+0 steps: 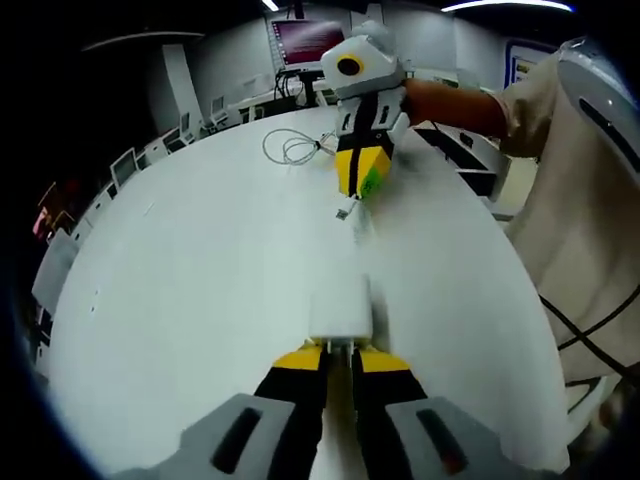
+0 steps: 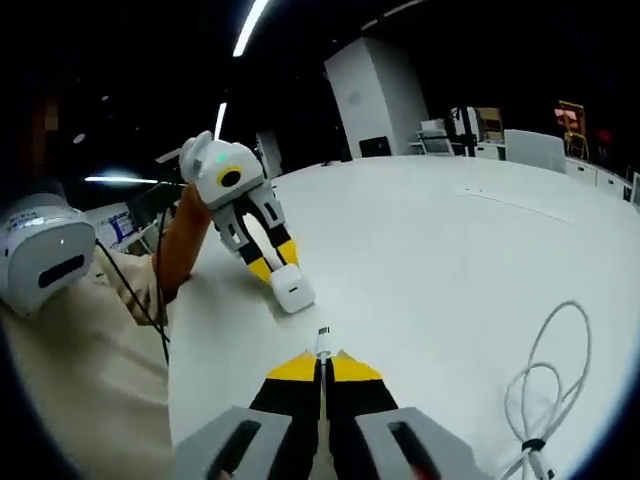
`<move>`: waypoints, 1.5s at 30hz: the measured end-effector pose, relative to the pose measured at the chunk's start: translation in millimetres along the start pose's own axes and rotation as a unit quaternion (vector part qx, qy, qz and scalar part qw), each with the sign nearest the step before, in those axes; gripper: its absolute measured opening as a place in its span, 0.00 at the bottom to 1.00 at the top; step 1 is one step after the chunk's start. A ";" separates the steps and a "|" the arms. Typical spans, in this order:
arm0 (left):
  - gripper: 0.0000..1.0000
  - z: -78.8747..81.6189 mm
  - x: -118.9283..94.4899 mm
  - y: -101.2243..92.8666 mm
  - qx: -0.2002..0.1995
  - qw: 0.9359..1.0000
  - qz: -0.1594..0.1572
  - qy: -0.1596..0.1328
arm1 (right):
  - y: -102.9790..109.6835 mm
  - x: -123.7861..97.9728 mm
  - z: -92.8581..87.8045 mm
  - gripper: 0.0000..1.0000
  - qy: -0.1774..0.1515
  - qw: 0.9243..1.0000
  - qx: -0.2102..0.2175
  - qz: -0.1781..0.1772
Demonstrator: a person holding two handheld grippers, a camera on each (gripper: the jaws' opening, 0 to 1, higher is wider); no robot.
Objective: Plug the desk Type‑C cable into the charger adapter.
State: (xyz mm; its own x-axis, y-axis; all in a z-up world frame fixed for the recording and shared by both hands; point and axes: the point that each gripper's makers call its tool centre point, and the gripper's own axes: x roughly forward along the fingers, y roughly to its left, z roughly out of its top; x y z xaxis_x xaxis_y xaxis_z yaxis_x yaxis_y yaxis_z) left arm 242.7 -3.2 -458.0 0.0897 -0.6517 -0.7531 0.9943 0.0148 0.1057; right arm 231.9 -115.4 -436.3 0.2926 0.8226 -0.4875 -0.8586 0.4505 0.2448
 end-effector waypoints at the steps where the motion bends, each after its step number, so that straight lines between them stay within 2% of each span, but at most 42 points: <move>1: 0.11 0.1 0.0 0.0 0.000 1.000 0.000 0.000 | -0.2 -0.2 2.1 0.03 0.000 1.000 -0.001 0.005; 10: 0.11 0.4 0.2 -0.1 -0.001 1.000 -0.001 0.001 | 5.4 8.2 2.6 0.03 0.034 0.999 -0.015 0.039; 28: 0.11 0.6 0.6 -2.2 0.008 1.000 0.001 0.000 | 18.0 25.5 9.6 0.03 0.053 0.995 -0.016 0.088; 45: 0.11 1.2 0.3 -2.0 0.019 1.000 0.004 0.001 | 20.2 36.1 13.5 0.03 0.068 0.992 -0.025 0.102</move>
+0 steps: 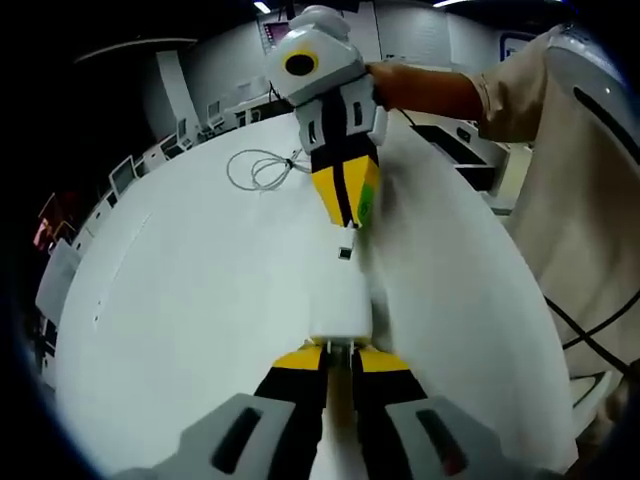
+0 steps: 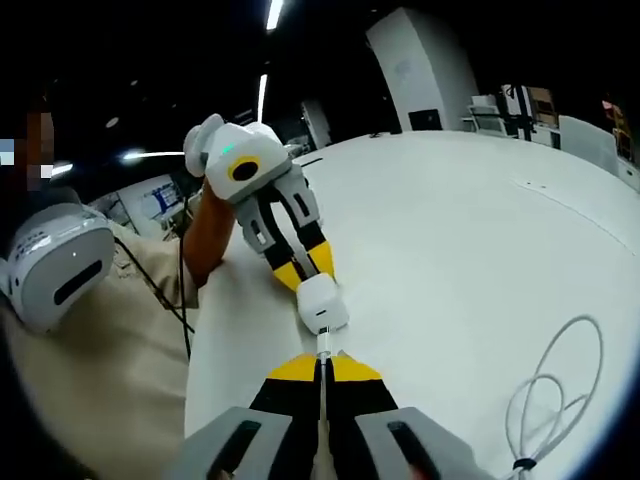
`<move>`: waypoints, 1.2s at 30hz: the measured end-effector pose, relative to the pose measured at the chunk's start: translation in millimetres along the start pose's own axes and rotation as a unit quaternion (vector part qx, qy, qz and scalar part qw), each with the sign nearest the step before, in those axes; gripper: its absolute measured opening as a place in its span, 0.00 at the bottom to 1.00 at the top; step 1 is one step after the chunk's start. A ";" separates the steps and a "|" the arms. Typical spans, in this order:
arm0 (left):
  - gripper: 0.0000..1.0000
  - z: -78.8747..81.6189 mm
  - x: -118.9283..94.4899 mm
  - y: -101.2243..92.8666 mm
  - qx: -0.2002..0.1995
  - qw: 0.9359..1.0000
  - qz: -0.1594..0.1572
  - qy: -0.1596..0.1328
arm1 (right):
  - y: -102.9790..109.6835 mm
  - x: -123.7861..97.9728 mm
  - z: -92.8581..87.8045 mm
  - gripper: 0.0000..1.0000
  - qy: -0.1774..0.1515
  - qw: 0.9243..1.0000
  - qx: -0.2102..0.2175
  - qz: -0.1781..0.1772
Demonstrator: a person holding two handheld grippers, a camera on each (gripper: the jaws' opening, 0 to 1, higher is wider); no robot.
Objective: Plug the desk Type‑C cable into the charger adapter.
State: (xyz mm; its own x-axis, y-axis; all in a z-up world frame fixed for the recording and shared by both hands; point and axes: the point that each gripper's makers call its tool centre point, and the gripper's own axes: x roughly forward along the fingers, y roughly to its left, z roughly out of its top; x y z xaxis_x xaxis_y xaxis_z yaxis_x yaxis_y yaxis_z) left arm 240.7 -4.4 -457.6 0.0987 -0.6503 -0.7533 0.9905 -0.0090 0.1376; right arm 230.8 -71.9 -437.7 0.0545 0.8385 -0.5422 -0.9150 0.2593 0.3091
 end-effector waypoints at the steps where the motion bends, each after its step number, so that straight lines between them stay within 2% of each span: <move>1: 0.11 0.0 0.0 0.0 0.001 1.000 0.000 0.000 | 0.0 0.4 0.7 0.03 -0.001 1.000 0.000 0.001; 36: 0.11 1.5 1.4 0.2 0.006 1.000 -0.002 -0.003 | 0.0 9.3 5.9 0.03 0.002 1.000 -0.010 0.010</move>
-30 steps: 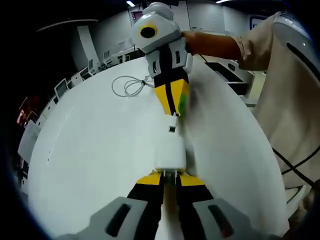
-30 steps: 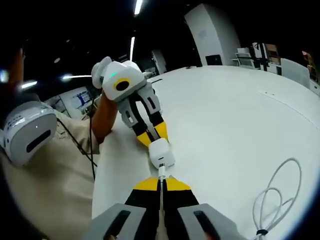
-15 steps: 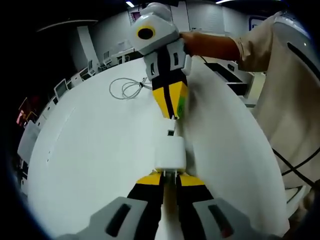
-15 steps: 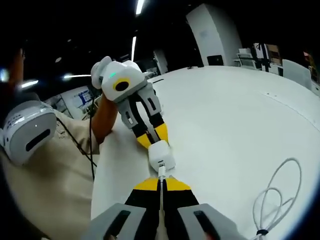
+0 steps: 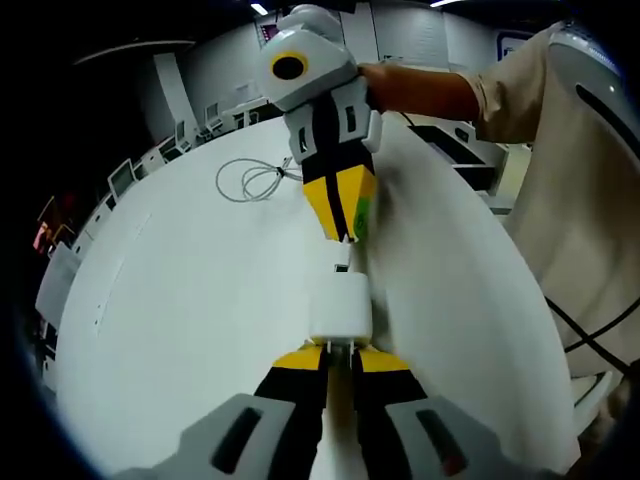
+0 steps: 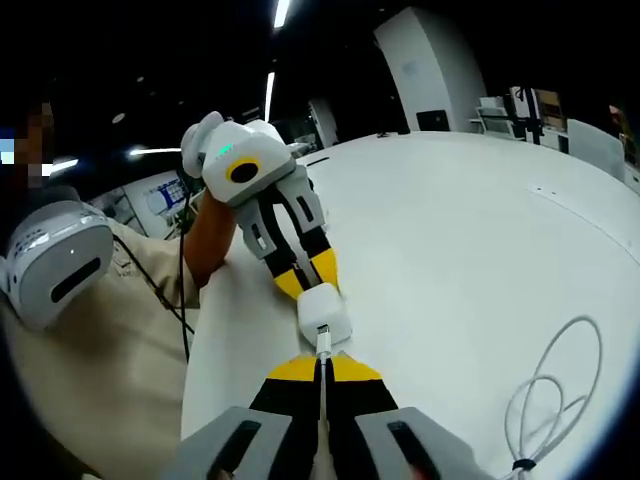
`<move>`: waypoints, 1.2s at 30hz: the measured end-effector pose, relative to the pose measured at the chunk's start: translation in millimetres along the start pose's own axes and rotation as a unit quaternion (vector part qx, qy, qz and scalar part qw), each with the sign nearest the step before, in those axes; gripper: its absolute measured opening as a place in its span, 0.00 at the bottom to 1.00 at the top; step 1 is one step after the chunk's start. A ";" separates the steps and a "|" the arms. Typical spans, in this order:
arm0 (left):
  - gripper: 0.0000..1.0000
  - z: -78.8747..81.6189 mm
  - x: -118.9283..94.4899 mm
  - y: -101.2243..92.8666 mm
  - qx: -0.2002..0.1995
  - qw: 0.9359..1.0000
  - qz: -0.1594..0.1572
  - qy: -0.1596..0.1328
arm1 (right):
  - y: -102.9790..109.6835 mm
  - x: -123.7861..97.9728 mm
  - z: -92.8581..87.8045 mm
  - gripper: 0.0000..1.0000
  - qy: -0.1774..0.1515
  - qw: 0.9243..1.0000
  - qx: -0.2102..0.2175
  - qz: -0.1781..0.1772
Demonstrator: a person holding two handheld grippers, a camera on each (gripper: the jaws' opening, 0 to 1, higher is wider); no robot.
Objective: Plug the desk Type‑C cable into the charger adapter.
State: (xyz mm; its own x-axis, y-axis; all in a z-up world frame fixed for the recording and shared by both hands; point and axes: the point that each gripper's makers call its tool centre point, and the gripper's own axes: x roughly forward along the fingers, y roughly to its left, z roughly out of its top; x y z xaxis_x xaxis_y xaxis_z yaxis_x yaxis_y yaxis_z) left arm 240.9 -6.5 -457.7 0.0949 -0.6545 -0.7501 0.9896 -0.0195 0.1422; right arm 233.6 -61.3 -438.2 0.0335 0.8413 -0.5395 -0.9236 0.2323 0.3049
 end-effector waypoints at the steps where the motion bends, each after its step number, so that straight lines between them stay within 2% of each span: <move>1: 0.11 0.0 0.0 0.0 0.001 1.000 0.000 0.000 | -0.1 0.0 -0.1 0.03 0.001 1.000 0.001 0.000; 17: 0.11 2.1 1.3 -1.1 0.019 1.000 0.002 0.000 | 1.7 2.1 0.3 0.03 0.007 1.000 0.000 0.007; 21: 0.11 3.7 1.9 -2.1 0.038 0.999 0.006 0.003 | 1.0 2.5 0.4 0.03 0.011 1.000 -0.007 0.006; 22: 0.11 4.5 1.5 -0.6 0.061 0.998 0.009 0.005 | 1.5 2.5 0.4 0.03 0.011 1.000 -0.007 0.007; 29: 0.11 3.7 1.2 -0.8 0.038 0.999 0.010 0.006 | 2.4 2.8 0.9 0.04 0.015 1.000 -0.026 -0.003; 32: 0.11 3.0 1.1 0.5 0.018 1.000 0.010 0.002 | 1.5 2.9 0.8 0.04 0.010 0.999 -0.050 -0.013; 36: 0.11 3.1 1.3 -0.3 0.011 1.000 0.008 -0.002 | 2.3 2.2 1.0 0.05 0.003 0.996 -0.088 -0.021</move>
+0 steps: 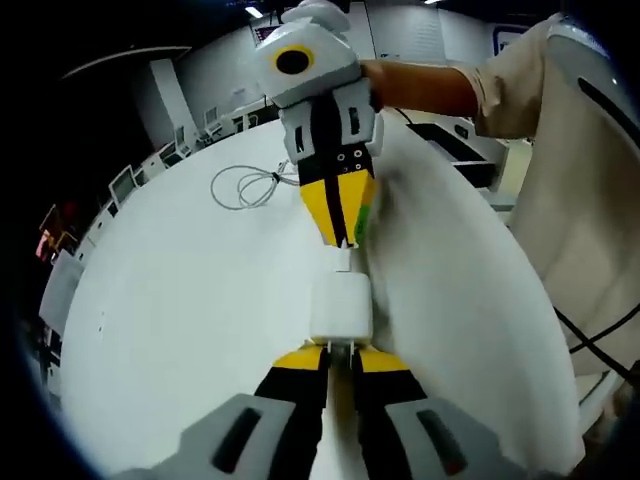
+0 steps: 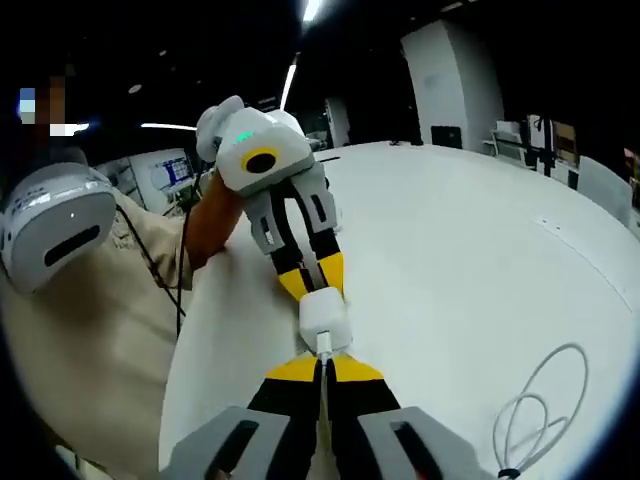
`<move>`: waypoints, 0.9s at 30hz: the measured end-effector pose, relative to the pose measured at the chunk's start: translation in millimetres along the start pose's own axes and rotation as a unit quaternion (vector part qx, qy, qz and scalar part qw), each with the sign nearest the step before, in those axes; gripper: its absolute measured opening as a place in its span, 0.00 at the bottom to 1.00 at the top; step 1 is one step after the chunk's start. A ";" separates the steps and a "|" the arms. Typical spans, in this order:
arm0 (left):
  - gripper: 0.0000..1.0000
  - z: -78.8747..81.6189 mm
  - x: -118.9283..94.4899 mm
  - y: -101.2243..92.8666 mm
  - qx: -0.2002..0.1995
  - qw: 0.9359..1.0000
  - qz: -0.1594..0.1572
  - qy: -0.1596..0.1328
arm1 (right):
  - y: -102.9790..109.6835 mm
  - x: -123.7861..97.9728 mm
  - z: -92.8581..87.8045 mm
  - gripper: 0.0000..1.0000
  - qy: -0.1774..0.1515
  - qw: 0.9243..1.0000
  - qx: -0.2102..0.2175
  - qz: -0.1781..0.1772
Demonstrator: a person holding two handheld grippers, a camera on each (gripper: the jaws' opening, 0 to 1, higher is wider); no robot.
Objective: Plug the desk Type‑C cable into the charger adapter.
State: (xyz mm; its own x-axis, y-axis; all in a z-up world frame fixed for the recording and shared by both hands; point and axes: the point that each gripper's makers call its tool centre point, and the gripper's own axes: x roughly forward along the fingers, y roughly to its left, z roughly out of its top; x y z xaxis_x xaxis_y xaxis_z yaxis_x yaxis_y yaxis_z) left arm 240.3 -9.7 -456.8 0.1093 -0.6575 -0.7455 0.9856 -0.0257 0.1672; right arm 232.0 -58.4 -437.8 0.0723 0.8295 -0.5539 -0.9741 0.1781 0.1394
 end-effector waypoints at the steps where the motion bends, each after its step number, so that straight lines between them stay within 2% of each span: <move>1: 0.11 0.0 0.0 -0.2 0.001 1.000 0.000 0.000 | 0.6 -0.3 -0.6 0.05 0.001 1.000 -0.005 -0.001; 4: 0.11 0.0 0.3 -0.2 -0.001 1.000 0.000 0.000 | -0.3 -1.7 -0.5 0.07 0.000 0.999 -0.033 -0.010; 8: 0.11 -0.3 0.5 0.1 -0.004 1.000 -0.001 -0.003 | -0.3 -5.8 0.2 0.08 -0.008 0.999 -0.041 -0.017; 14: 0.11 -0.3 0.8 0.6 -0.007 1.000 -0.002 -0.003 | 0.0 -10.4 1.1 0.14 -0.002 0.996 -0.077 -0.042; 17: 0.11 -0.3 0.9 1.2 -0.007 1.000 -0.002 -0.004 | 2.3 -11.3 5.2 0.21 -0.013 0.994 -0.098 -0.053; 20: 0.11 -0.2 1.0 1.4 -0.006 1.000 -0.003 -0.004 | 7.2 -12.1 5.5 0.22 -0.021 0.993 -0.107 -0.047; 22: 0.11 -0.3 1.0 1.6 -0.005 1.000 -0.003 -0.006 | 5.1 -14.2 7.5 0.22 -0.040 0.992 -0.105 -0.050; 24: 0.11 -0.4 1.0 2.0 -0.006 1.000 -0.004 -0.008 | 2.7 -16.6 13.3 0.21 -0.077 0.990 -0.104 -0.056; 27: 0.11 -0.3 1.1 2.1 -0.008 1.000 -0.004 -0.010 | 1.3 -19.7 12.3 0.20 -0.106 0.986 -0.112 -0.067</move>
State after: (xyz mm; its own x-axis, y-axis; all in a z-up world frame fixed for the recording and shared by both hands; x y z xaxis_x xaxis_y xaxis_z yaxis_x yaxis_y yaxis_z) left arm 242.6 -10.2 -457.5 0.0986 -0.6727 -0.7333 0.9883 -0.0198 0.1510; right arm 231.9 -68.0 -416.7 0.2230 0.9030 -0.3673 -0.9740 0.1913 -0.1211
